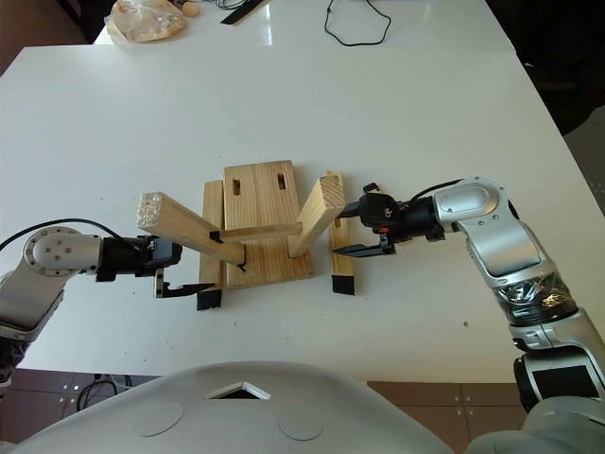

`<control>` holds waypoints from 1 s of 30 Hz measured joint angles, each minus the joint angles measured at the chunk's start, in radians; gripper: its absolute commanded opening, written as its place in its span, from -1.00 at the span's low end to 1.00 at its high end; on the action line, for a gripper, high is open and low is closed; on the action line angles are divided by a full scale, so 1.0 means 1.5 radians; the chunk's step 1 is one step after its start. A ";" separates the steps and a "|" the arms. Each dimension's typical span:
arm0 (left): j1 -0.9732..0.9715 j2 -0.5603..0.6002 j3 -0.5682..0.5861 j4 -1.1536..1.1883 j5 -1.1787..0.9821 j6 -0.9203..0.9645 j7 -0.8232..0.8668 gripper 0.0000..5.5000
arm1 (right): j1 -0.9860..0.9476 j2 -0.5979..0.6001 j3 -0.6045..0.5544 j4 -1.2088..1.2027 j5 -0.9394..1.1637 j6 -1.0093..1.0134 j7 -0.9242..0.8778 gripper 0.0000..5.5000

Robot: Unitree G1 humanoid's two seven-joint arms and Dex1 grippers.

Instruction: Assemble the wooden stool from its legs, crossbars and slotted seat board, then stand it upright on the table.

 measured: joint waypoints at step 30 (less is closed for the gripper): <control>0.040 0.028 0.093 0.155 -0.020 -0.107 0.041 0.96 | 0.073 -0.013 -0.096 0.255 -0.033 -0.121 -0.023 0.16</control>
